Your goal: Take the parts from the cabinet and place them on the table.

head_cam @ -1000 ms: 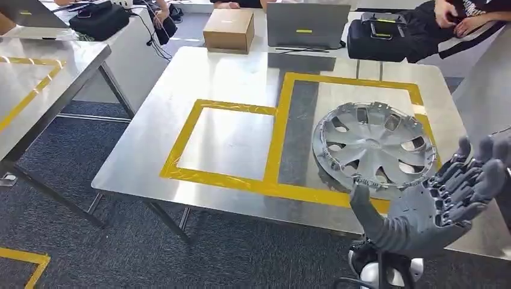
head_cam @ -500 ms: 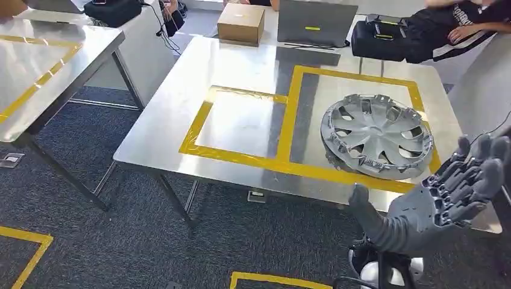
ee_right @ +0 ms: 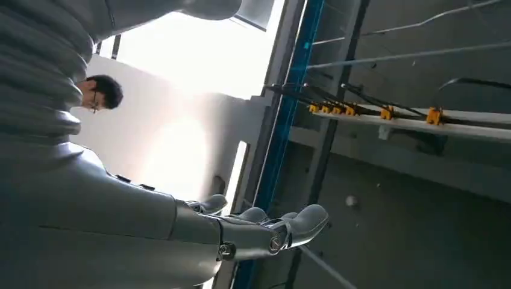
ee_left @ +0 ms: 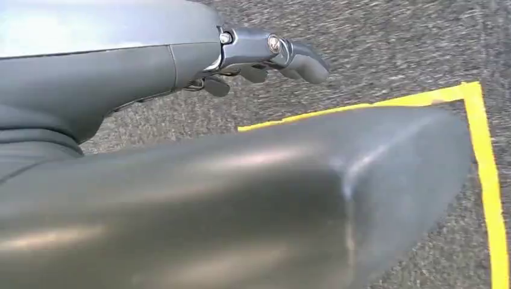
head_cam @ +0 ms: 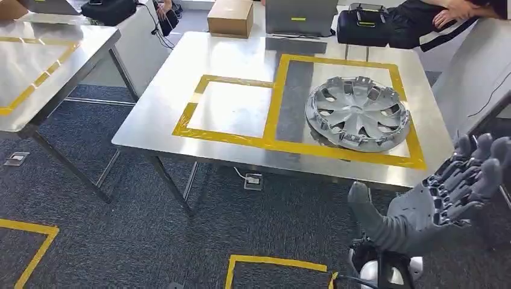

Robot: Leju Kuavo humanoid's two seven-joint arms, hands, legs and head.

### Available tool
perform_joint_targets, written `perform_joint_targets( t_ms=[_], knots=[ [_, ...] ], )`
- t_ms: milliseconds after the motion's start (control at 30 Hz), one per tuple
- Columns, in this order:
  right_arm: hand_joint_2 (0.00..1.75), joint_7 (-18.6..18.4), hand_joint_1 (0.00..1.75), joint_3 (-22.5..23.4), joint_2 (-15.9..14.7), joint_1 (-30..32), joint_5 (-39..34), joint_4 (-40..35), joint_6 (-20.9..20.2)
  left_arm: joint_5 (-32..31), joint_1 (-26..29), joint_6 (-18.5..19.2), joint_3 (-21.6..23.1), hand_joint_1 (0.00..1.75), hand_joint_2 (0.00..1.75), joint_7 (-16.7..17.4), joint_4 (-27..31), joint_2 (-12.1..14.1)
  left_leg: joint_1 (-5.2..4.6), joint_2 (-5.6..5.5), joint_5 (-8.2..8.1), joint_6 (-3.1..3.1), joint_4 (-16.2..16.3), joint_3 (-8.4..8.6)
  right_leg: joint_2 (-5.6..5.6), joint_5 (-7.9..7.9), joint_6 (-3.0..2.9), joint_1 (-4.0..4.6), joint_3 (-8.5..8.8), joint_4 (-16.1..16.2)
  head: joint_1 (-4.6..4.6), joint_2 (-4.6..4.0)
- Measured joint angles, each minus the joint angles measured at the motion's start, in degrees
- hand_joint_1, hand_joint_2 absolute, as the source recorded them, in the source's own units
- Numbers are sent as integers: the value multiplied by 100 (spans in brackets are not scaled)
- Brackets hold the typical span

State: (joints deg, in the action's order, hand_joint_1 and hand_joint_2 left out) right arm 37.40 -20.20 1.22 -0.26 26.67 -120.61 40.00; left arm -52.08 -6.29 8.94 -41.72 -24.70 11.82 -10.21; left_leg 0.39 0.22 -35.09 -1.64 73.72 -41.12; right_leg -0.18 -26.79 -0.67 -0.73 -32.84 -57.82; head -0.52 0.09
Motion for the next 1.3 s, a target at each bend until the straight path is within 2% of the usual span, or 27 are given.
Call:
perform_joint_targets(
  t_ms=[33,67,133,167,200,233,333,367,400,467,500,533,600,633,667,700,733,800,867,967,1000,1033,1100,1167,1200,1233,1300],
  knots=[
    [175,0,0,0,0,15,4,0,0,-20,1,0,0,0,0,-11,0,0,20,0,71,-19,206,31,-4,73,18,-6,-98,-5,4,0],
    [175,0,0,0,0,27,15,0,0,-42,0,0,0,0,0,-29,0,0,42,1,295,-38,177,173,-12,149,44,-16,-202,-9,4,0],
    [175,0,0,2,0,33,22,0,2,-70,-16,0,0,0,0,-46,2,0,84,-1,658,-69,-460,745,-12,283,105,-49,-357,-36,7,0],
    [175,0,0,2,0,33,28,-2,2,-88,-37,0,0,0,0,-48,4,-4,110,-12,586,-82,-978,1137,-8,336,146,-52,-405,-65,7,0],
    [175,0,0,4,0,43,37,-17,6,-90,-59,0,0,0,0,-50,2,-9,71,-45,313,-79,-1456,1432,-5,380,196,-47,-457,-74,29,0],
    [175,0,0,4,0,46,44,-17,4,-90,-68,0,0,0,0,-48,4,-11,41,-65,304,38,-1491,1405,0,438,243,-44,-441,-55,13,0],
    [175,0,0,6,-2,67,50,-17,2,-94,-55,0,0,0,0,-37,2,-9,-9,-50,417,235,-1526,1283,-1,609,392,-96,-461,20,13,0],
    [175,0,0,18,-7,79,52,-17,7,-96,-68,0,0,0,0,-37,2,-11,9,-8,491,298,-1532,1225,7,490,402,-114,-502,-43,4,0],
    [175,0,0,22,-7,87,48,-17,4,-96,-68,0,0,0,0,-33,2,-11,0,5,556,344,-1534,1144,6,151,398,-107,-602,-234,-7,0],
    [175,0,0,22,-7,90,52,-17,4,-96,-64,0,0,0,0,-31,2,-11,-20,19,705,390,-1530,955,8,-616,404,-76,-826,-1072,-39,0],
    [175,0,0,24,-9,98,50,-17,4,-96,-62,0,0,0,0,-29,0,-11,-41,30,778,405,-1521,862,10,-804,401,-58,-899,-1470,-52,0],
    [175,0,0,24,-11,104,50,-17,4,-96,-59,0,0,0,0,-29,0,-11,-63,35,852,414,-1505,772,11,-801,386,-41,-894,-1735,-57,0],
    [175,0,0,24,-13,105,50,-17,4,-96,-58,0,0,0,0,-24,0,-11,-99,42,977,418,-1464,575,12,-407,322,6,-590,-1620,-61,0],
    [175,0,0,24,-13,104,50,-17,4,-96,-61,0,0,0,0,-26,0,-11,-116,42,1032,413,-1444,490,12,-222,262,43,-245,-1247,-61,0],
    [175,0,0,24,-13,98,50,-17,4,-96,-67,0,0,0,0,-26,0,-15,-124,38,1086,409,-1432,438,14,-209,192,89,168,-744,-63,0],
    [175,0,0,24,-13,86,46,-20,4,-96,-68,0,0,0,0,-26,0,-31,-137,38,1133,390,-1420,408,0,-459,101,120,491,-238,-61,0],
    [175,0,0,24,-13,79,44,-22,4,-96,-70,0,0,0,0,-33,2,-33,-143,39,1180,359,-1414,388,1,-523,91,138,613,14,-57,0],
    [175,0,0,24,-13,91,35,-22,4,-94,-63,0,0,0,0,-33,0,-31,-106,45,1290,286,-1460,387,8,-471,29,167,539,13,-74,0],
    [175,0,0,24,-13,84,26,-22,4,-94,-45,0,0,0,0,-35,0,-15,-108,29,1338,222,-1460,339,-21,-273,-34,105,471,114,-85,0],
    [175,0,0,24,-15,74,2,-20,0,-94,-33,0,0,0,0,-33,0,-9,-57,-19,325,96,-647,127,-17,-57,-76,70,228,130,-31,0],
    [175,0,0,24,-15,72,0,-17,0,-94,-33,-2,0,0,0,-33,0,0,-31,-18,84,55,-236,57,-19,15,-64,64,136,123,-29,0],
    [175,0,0,24,-15,74,-2,-15,0,-94,-32,-2,0,0,0,-33,0,4,-5,-17,45,19,69,43,-27,86,-45,49,38,116,-24,0],
    [175,0,0,24,-15,71,-22,-11,0,-96,-28,-9,0,0,0,-35,0,11,40,-16,414,-33,51,289,-45,222,6,18,-143,79,-22,0],
    [175,0,0,24,-15,65,-33,-11,0,-96,-32,-18,0,0,0,-51,2,13,86,-15,675,-66,-681,901,-49,322,73,-18,-326,18,-22,0],
    [175,0,0,24,-15,63,-33,-11,0,-96,-44,-17,0,0,0,-53,2,11,106,-28,433,-82,-1233,1256,-50,367,120,-18,-385,-29,-11,0],
    [175,0,0,24,-15,58,-35,-11,4,-96,-46,-17,0,0,0,-59,4,11,43,-56,291,-21,-1589,1456,-49,404,166,-12,-433,-57,-2,0],
    [175,0,0,22,-15,52,-24,-11,0,-103,-32,-18,0,0,0,-66,2,15,14,-47,336,97,-1523,1339,-50,515,251,-23,-427,-28,-28,0]
  ],
)
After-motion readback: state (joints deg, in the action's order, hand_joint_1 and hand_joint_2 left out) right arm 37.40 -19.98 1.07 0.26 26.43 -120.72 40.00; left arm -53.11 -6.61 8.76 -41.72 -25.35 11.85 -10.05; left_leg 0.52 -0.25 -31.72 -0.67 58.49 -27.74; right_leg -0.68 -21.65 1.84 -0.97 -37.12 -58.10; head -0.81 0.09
